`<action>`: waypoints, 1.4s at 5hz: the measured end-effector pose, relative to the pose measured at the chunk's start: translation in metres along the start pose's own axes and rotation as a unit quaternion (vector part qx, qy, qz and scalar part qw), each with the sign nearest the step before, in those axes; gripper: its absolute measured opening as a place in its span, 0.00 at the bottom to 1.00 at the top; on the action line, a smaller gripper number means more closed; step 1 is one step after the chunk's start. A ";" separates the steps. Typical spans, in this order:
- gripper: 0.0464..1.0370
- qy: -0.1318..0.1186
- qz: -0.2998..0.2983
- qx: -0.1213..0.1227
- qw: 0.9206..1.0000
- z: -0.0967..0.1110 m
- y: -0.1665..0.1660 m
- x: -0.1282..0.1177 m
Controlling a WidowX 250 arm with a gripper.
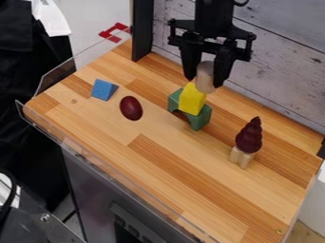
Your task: Pick and put the white cylinder on the top of the yellow cube
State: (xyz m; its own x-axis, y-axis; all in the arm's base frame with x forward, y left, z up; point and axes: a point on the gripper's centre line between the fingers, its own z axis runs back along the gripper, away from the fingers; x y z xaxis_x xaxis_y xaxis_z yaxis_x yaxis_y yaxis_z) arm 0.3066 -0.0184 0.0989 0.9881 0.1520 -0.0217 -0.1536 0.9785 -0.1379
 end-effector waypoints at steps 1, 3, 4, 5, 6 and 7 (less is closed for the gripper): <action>0.49 -0.003 0.003 0.000 1.000 -0.001 0.005 0.001; 0.49 0.003 0.007 -0.002 1.000 -0.005 0.011 0.001; 0.49 0.010 0.009 -0.001 1.000 -0.009 0.014 0.001; 0.49 0.017 0.014 -0.002 1.000 -0.014 0.017 0.001; 0.49 0.023 0.015 -0.003 1.000 -0.017 0.018 0.001; 0.55 0.027 0.015 -0.006 1.000 -0.019 0.017 0.001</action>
State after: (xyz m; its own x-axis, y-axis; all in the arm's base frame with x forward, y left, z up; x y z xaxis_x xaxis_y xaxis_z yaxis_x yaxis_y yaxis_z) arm 0.3049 -0.0039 0.0774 0.9818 0.1722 -0.0797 -0.1825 0.9718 -0.1490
